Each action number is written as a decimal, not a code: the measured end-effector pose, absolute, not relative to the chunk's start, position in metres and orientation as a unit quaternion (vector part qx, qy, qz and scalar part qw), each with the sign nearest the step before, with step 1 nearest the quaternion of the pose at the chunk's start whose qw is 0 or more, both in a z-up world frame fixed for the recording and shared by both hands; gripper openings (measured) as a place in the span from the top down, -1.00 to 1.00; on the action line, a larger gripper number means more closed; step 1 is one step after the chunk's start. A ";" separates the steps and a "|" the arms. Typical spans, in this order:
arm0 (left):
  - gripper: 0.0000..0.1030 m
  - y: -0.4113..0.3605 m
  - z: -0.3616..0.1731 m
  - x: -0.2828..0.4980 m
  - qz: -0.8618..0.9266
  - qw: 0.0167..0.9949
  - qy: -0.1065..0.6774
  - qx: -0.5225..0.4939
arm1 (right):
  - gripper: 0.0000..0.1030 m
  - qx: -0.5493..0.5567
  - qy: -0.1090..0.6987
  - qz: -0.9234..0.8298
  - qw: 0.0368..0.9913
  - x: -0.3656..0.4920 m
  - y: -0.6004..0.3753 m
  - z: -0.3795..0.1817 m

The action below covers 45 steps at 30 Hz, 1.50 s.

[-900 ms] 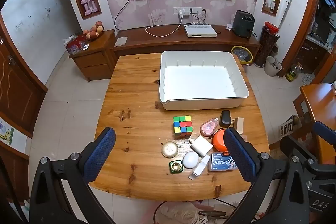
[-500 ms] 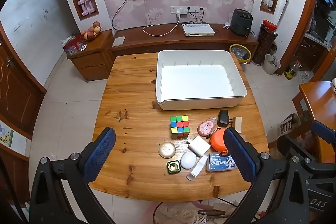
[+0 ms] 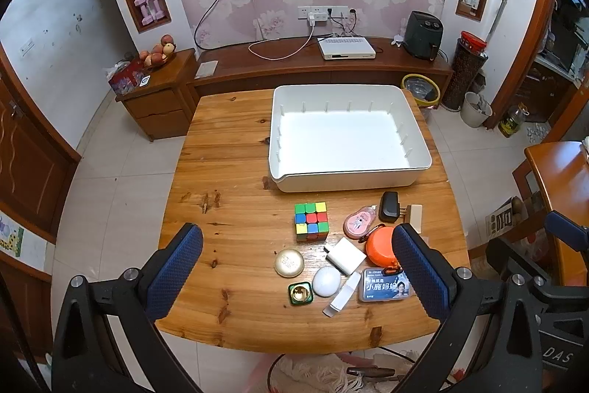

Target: Organize rigid objects

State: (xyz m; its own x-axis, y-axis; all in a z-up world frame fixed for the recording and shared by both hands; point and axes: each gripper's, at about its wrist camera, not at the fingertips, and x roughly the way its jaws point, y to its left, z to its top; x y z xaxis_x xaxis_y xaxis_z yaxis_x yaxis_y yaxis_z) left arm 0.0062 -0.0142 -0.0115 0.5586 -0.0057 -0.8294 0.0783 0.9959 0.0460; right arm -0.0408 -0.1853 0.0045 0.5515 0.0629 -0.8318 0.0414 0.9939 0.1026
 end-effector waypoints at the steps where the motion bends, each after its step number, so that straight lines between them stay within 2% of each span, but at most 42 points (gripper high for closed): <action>1: -0.99 -0.014 -0.011 0.006 -0.024 0.882 0.469 0.039 | -0.96 0.055 0.474 0.006 0.879 -0.041 -0.185 0.004; 45: -0.99 -0.013 -0.013 0.012 -0.021 0.883 0.468 0.030 | -0.96 0.049 0.470 0.015 0.881 -0.033 -0.187 0.001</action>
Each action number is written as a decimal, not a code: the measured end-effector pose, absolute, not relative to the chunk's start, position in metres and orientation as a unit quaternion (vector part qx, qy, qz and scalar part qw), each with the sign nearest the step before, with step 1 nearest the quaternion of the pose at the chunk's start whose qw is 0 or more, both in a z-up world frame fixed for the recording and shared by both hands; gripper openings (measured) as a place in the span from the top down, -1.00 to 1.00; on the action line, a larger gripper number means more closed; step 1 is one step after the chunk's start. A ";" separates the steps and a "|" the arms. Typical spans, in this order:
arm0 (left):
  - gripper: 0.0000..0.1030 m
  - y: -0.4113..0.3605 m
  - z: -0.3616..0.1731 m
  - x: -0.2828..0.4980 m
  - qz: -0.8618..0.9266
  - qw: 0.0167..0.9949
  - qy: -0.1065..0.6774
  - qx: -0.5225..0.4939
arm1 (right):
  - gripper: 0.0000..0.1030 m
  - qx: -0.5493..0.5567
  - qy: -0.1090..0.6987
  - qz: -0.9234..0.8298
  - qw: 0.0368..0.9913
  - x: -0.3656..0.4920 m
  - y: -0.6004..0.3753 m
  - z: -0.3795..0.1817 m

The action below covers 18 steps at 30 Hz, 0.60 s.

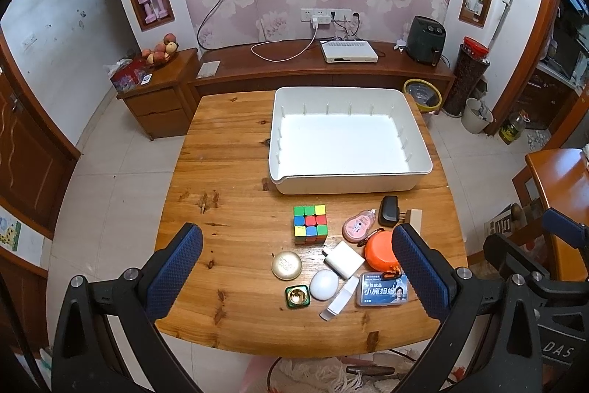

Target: Organize rigid objects

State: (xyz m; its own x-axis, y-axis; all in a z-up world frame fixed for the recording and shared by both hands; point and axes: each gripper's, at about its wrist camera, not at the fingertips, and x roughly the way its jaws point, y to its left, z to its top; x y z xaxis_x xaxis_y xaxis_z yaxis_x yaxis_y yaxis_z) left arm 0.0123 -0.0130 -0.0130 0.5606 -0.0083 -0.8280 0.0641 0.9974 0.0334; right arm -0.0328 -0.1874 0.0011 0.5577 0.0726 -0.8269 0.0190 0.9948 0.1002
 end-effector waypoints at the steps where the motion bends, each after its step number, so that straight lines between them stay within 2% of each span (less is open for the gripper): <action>1: -0.99 -0.012 -0.013 0.013 -0.019 0.883 0.468 0.029 | -0.96 0.049 0.469 0.016 0.882 -0.033 -0.188 0.002; 10: -0.99 -0.010 -0.012 0.016 -0.012 0.883 0.469 0.023 | -0.96 0.059 0.452 0.026 0.890 -0.033 -0.192 0.008; 18: -0.99 -0.010 -0.018 0.017 -0.014 0.883 0.468 0.026 | -0.96 0.052 0.470 0.019 0.881 -0.027 -0.191 -0.001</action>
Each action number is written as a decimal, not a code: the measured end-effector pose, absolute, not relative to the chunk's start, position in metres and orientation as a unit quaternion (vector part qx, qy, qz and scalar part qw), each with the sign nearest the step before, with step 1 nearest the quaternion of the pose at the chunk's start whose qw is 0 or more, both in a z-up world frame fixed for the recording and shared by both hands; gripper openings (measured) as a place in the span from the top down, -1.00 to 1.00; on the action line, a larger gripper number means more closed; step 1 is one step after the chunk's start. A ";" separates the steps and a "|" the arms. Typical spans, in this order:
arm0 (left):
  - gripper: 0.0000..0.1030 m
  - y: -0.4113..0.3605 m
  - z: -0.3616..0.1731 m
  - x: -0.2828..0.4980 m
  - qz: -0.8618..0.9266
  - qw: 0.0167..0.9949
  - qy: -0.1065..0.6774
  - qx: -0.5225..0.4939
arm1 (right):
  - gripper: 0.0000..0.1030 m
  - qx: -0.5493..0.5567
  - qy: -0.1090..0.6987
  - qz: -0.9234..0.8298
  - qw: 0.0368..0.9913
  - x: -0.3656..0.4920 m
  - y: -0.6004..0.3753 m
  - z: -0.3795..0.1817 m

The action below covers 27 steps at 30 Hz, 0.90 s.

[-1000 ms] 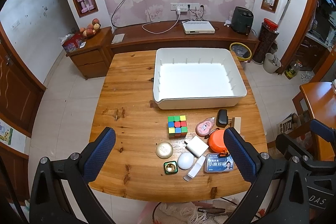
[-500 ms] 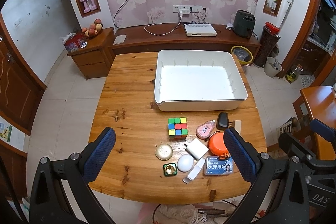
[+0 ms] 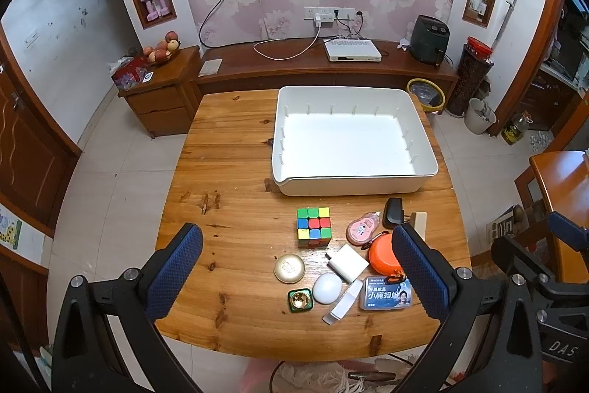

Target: Organize rigid objects

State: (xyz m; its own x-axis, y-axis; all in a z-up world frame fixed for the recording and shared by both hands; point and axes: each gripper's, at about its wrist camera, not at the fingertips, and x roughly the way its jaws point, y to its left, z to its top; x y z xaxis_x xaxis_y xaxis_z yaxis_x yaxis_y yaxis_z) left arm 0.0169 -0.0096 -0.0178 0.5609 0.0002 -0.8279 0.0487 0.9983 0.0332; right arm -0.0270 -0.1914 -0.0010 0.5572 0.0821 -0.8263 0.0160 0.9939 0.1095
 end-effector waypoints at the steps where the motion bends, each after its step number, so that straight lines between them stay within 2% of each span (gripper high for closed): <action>1: -0.99 -0.010 -0.019 0.017 -0.014 0.883 0.468 0.025 | -0.96 0.052 0.472 0.016 0.880 -0.026 -0.192 -0.002; 27: -0.99 0.015 -0.049 0.012 -0.008 0.863 0.506 0.000 | -0.96 0.037 0.509 0.022 0.860 -0.022 -0.178 -0.030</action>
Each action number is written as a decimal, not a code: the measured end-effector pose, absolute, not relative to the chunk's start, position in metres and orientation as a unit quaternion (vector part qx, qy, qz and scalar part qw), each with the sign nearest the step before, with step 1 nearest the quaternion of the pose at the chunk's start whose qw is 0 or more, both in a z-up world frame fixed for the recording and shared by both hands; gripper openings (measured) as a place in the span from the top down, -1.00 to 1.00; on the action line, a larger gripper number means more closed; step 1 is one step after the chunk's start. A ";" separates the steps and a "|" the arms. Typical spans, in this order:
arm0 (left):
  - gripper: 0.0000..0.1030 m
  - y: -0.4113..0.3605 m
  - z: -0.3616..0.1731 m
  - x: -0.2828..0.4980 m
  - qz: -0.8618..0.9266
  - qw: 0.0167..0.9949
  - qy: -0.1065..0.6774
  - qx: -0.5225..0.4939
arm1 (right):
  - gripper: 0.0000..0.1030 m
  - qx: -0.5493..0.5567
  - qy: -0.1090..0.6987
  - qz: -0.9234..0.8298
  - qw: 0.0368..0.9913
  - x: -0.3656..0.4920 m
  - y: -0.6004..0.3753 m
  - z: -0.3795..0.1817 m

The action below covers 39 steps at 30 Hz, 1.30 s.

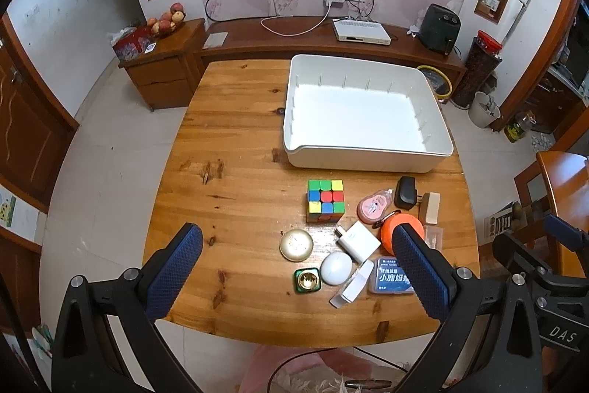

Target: Organize rigid objects

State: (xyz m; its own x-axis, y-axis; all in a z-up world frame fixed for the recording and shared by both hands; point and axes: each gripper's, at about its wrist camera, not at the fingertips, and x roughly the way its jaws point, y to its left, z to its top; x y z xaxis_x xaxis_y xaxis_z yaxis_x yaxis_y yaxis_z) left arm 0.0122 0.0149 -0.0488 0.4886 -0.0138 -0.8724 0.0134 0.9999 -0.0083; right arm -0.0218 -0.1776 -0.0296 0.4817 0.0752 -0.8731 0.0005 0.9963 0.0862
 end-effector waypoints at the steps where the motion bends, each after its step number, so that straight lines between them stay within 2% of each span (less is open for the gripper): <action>1: -0.99 0.015 -0.049 0.012 -0.008 0.862 0.506 -0.001 | -0.96 0.037 0.510 0.023 0.859 -0.022 -0.177 -0.030; 18: -0.99 0.014 -0.064 0.005 -0.006 0.856 0.518 0.002 | -0.96 0.029 0.522 0.039 0.852 -0.024 -0.174 -0.039; 31: -0.98 0.019 -0.121 0.005 -0.029 0.830 0.556 0.033 | -0.96 -0.004 0.547 0.030 0.837 -0.012 -0.176 -0.079; 39: -0.98 0.029 -0.166 0.008 -0.022 0.805 0.592 0.027 | -0.96 0.010 0.568 0.060 0.821 -0.009 -0.182 -0.128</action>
State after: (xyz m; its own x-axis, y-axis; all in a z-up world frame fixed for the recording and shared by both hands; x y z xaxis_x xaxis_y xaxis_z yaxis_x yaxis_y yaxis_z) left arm 0.0076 0.0293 -0.1664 0.2990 -0.0042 -0.9543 0.0674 0.9976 0.0168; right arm -0.0095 -0.1820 -0.1284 0.3477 0.1098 -0.9312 -0.0876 0.9926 0.0843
